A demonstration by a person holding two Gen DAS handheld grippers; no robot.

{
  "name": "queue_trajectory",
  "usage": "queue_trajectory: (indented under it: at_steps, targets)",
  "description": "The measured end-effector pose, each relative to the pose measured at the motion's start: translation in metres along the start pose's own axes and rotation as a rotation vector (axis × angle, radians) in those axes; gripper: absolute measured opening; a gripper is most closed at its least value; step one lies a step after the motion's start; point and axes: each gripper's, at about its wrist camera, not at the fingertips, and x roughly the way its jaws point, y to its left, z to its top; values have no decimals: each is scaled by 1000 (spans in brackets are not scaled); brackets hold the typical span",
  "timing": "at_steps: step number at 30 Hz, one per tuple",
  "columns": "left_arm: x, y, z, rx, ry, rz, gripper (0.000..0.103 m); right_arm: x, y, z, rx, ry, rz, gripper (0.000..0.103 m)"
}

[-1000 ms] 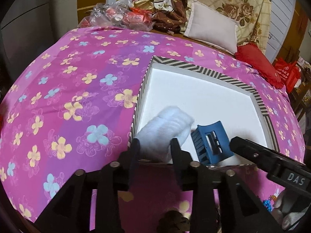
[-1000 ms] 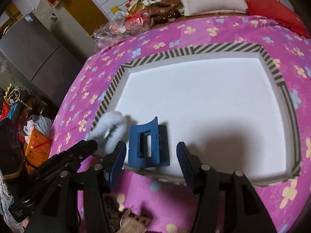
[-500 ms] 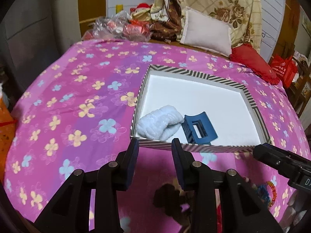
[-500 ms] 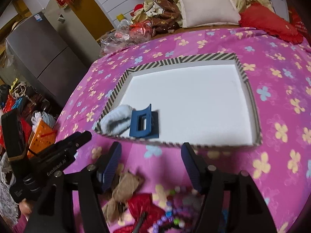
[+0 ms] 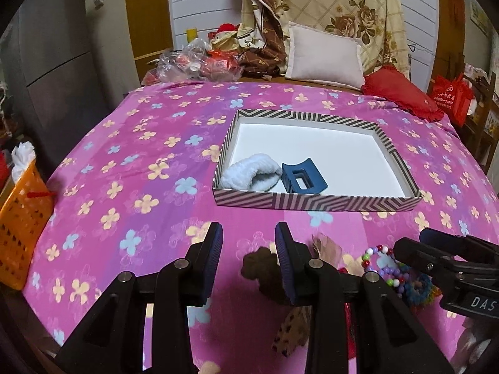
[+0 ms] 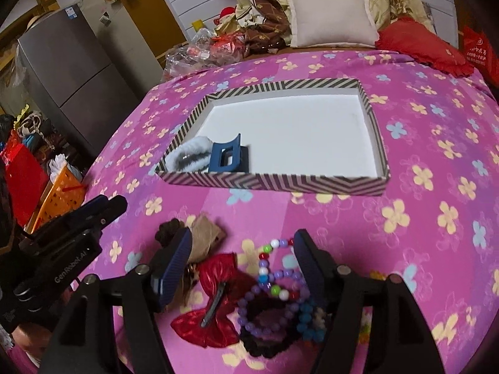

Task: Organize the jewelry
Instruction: 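Move left tool to the brown bow clip while right tool approaches a beaded bracelet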

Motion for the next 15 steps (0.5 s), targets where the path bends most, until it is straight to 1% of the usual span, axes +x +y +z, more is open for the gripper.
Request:
queue_trajectory:
  at_steps: [4,6,15]
  targets:
    - [-8,-3,-9,4,-8,8,37,-9,-2,-12,6,-10,-2,71]
    - [-11,-5,-13,1,-3,0,37,-14,-3,-16,4,-15,-14,71]
    - [-22,-9,-30,-8,4,2,37,-28,-11,-28,7,-21,-34,71]
